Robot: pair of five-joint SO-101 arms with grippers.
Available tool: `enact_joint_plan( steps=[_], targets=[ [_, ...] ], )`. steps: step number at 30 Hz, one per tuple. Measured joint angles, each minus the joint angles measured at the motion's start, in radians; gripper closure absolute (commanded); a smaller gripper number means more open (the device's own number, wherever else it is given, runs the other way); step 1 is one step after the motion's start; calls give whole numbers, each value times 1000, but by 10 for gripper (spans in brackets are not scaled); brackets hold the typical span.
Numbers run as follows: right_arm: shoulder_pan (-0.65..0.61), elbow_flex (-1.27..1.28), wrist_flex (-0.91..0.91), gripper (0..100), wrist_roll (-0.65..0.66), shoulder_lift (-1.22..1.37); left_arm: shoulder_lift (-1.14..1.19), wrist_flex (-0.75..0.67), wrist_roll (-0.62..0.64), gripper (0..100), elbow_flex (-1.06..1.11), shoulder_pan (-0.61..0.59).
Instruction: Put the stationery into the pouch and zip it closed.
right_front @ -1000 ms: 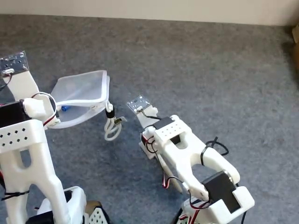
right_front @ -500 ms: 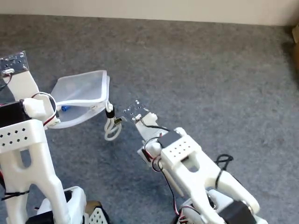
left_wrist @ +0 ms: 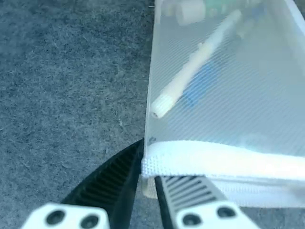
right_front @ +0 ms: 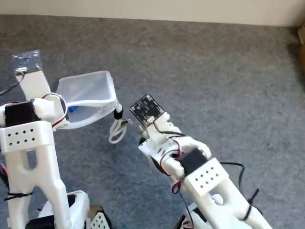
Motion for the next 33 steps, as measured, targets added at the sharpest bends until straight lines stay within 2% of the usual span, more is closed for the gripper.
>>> enact_joint_plan(
  steps=[11,21,28,33],
  targets=[
    [0,69,0,995,0,-147,2,3,0,994,-5,15],
    [0,69,0,995,0,-167,6,117,-5,994,-106,18],
    [0,69,18,995,0,-184,6,178,-31,994,-146,92],
    [-32,69,104,995,0,-324,6,206,-80,994,-149,167]
  ],
)
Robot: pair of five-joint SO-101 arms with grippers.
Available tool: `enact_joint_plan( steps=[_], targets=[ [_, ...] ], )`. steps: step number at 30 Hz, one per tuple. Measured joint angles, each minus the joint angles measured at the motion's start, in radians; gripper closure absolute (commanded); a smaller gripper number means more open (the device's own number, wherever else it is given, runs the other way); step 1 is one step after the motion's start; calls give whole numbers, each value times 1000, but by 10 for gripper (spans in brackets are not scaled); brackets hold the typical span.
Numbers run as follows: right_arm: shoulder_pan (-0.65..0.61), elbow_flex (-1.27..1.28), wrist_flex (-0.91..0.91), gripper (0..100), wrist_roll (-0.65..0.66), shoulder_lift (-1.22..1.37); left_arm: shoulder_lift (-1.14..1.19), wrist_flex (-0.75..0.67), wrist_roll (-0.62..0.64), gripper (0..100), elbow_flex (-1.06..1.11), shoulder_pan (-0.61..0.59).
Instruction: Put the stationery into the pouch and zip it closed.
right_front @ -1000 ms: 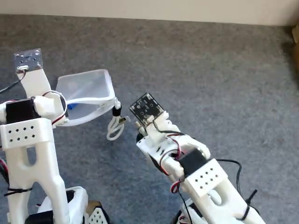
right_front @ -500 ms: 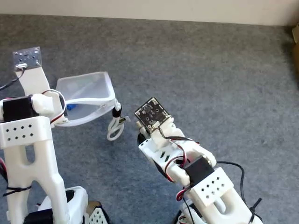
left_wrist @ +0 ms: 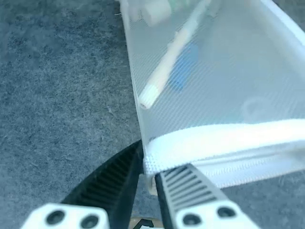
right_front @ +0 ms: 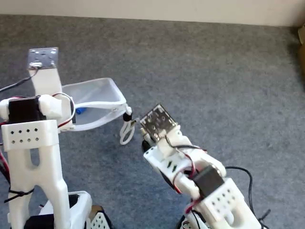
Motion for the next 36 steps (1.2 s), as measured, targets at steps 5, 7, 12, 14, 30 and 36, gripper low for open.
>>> enact_joint_plan(
  steps=[5,7,12,14,30,36],
  targets=[
    [-43,0,3,995,0,-121,-60,5,-9,994,0,52],
    [-48,0,3,995,0,-132,-104,5,-11,994,0,61],
    [-52,0,3,995,0,-138,-140,5,-12,994,0,68],
    [-52,0,3,995,0,-138,-141,5,-12,994,0,68],
    [-84,-245,-71,995,-60,-140,-141,5,-14,994,0,68],
    [-133,-345,-100,995,-132,-149,-141,5,-14,994,0,68]
  ],
)
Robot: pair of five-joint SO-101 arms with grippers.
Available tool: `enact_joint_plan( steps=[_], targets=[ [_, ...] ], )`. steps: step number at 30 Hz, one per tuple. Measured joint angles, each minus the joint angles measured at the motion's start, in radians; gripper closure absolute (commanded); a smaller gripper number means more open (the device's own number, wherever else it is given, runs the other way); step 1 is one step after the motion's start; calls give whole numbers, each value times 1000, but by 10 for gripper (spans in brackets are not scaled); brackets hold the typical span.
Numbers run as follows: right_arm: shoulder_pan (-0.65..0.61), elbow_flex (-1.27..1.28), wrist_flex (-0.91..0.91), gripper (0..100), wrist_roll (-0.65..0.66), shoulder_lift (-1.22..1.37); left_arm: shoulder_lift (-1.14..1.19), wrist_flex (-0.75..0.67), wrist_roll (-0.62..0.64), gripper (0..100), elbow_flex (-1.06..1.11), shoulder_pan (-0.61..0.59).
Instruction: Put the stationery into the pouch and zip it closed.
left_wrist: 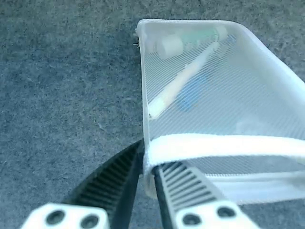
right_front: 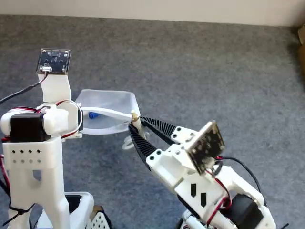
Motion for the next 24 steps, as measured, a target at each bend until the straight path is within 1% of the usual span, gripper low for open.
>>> enact_joint_plan(
  steps=[11,17,20,24],
  targets=[
    [-11,-5,-262,995,-5,2,0,0,0,994,0,0],
    [-110,-5,-374,995,-5,2,0,0,0,994,0,0],
    [-120,25,-477,995,-5,31,0,0,0,994,0,0],
    [-118,127,-651,995,-5,77,0,0,0,994,0,0]
  ],
)
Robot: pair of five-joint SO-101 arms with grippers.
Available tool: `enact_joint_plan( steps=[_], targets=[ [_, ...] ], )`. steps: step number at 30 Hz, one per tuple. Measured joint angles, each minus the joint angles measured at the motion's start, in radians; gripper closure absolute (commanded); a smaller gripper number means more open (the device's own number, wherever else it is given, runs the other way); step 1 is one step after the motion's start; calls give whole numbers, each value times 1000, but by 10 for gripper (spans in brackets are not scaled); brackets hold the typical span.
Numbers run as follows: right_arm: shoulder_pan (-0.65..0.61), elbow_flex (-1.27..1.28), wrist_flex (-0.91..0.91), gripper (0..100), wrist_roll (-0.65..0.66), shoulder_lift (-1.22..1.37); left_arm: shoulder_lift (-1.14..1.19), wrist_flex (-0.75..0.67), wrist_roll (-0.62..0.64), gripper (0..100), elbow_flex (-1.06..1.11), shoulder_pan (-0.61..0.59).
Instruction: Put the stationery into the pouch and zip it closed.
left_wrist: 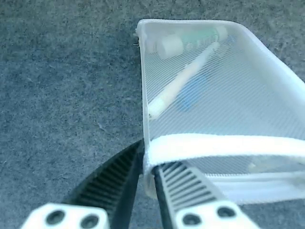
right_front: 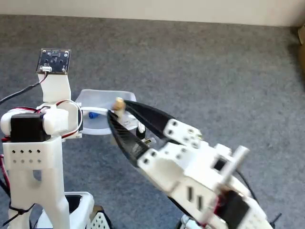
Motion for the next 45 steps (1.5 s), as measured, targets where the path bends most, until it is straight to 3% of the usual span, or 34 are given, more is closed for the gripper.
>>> enact_joint_plan(
  steps=[7,14,18,41,45],
  targets=[
    [-6,155,-241,995,6,14,0,0,0,994,0,0],
    [-6,374,-508,995,252,14,0,0,0,994,0,0],
    [-6,442,-588,995,301,15,0,0,0,994,0,0],
    [21,531,-624,995,313,15,-5,0,0,994,23,0],
    [25,531,-559,995,345,15,-5,0,0,994,23,0]
  ],
)
